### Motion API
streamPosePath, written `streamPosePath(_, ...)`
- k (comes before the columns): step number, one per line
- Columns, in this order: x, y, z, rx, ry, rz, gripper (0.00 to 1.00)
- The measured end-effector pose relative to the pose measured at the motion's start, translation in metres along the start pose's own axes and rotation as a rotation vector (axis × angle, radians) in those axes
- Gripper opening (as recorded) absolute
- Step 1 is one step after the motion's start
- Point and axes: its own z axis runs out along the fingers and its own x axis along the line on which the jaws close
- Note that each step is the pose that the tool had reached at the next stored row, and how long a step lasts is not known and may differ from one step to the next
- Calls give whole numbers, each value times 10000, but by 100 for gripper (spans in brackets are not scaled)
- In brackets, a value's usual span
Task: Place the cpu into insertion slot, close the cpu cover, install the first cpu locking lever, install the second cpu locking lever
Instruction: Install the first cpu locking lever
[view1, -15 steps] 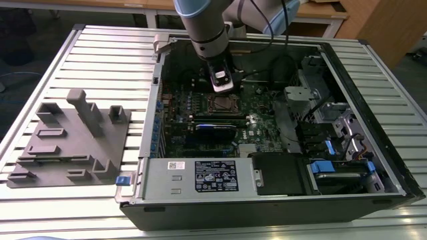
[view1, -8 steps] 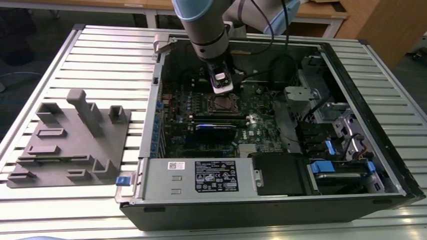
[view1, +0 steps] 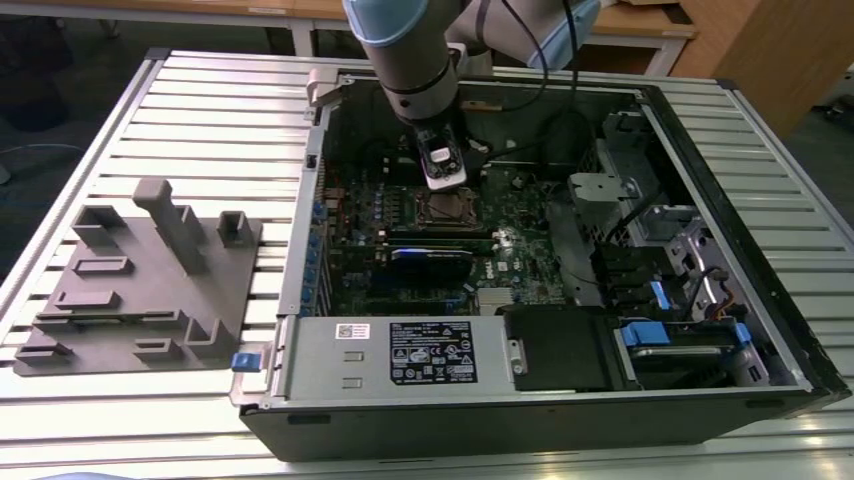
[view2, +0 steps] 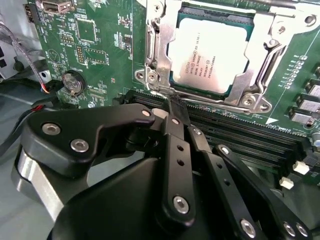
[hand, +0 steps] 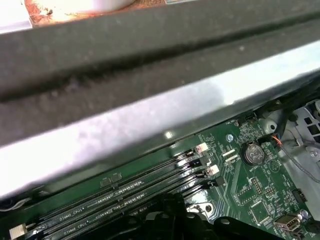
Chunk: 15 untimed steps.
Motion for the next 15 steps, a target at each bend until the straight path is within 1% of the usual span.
streamPosePath(5, -6, 6, -21, -37, 27, 18, 11)
streamPosePath(13, -25, 33, -98, -33, 44, 22, 11)
streamPosePath(15, -26, 35, -105, -34, 44, 23, 11)
